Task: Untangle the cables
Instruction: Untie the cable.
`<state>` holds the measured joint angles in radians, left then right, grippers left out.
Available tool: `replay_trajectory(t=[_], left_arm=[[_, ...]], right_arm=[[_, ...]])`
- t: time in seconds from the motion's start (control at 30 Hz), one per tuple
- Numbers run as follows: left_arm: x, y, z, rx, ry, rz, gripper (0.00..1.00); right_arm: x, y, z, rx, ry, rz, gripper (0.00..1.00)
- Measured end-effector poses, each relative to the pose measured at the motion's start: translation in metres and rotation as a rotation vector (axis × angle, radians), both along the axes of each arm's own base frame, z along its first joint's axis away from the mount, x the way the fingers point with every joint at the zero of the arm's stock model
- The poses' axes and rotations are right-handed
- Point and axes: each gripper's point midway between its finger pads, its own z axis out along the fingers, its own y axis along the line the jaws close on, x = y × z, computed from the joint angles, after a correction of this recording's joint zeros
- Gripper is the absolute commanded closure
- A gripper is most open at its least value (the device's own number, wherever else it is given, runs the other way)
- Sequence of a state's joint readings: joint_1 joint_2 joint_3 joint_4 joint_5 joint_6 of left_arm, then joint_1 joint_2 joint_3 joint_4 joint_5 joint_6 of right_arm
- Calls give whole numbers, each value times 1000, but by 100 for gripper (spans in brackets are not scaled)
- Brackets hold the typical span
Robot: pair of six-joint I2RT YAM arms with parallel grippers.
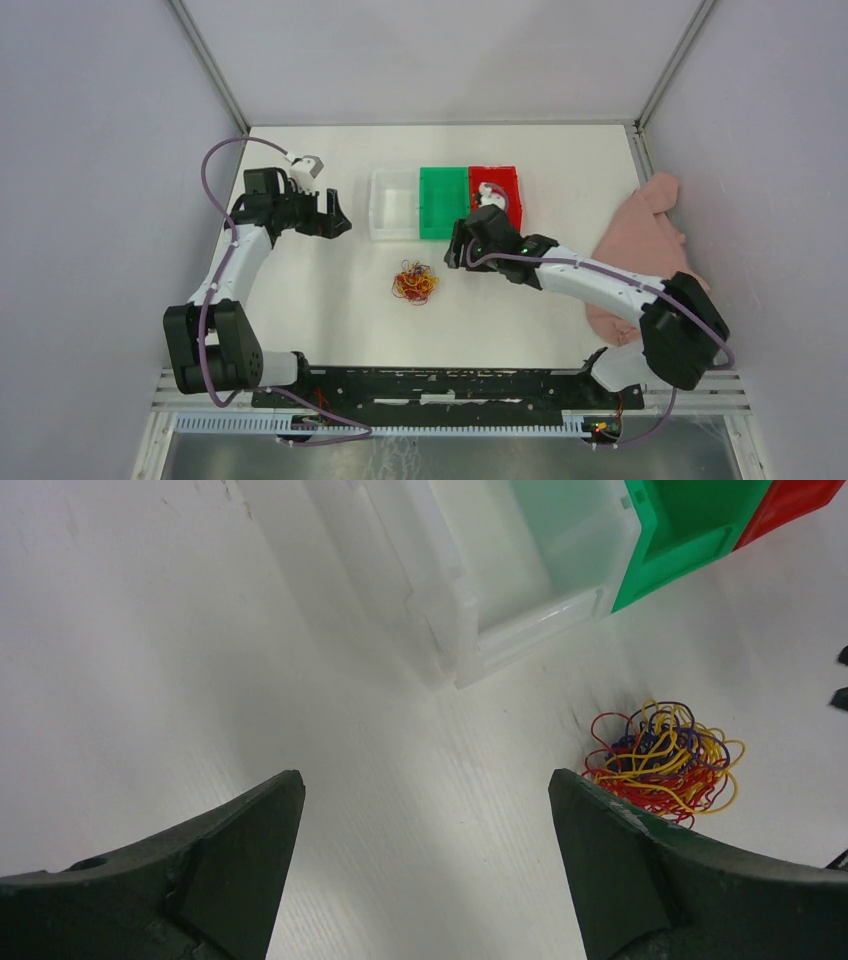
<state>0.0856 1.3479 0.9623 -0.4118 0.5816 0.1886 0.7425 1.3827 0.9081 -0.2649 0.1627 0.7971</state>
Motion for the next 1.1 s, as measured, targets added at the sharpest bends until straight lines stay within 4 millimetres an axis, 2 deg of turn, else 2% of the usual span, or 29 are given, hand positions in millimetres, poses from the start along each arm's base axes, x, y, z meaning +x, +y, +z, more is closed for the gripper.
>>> replay_trajectory(t=[0.1, 0.17, 0.33, 0.5, 0.8, 0.97, 1.1], left_arm=[[-6, -1, -1, -4, 24, -2, 1], [-11, -2, 1, -5, 26, -3, 1], [-17, -2, 14, 1, -3, -10, 1], [-21, -2, 16, 5, -4, -15, 1], [-26, -5, 15, -7, 13, -28, 1], [-27, -6, 17, -12, 8, -33, 1], [-28, -9, 21, -21, -3, -43, 1]], right_arm=[[-18, 30, -31, -33, 77, 57, 46], [-23, 43, -46, -44, 109, 74, 49], [-23, 63, -64, -48, 145, 85, 59], [-18, 71, -67, -35, 141, 81, 67], [-16, 74, -65, -22, 133, 80, 82], [-16, 74, -64, -14, 132, 74, 99], [-16, 75, -58, 2, 130, 74, 100]])
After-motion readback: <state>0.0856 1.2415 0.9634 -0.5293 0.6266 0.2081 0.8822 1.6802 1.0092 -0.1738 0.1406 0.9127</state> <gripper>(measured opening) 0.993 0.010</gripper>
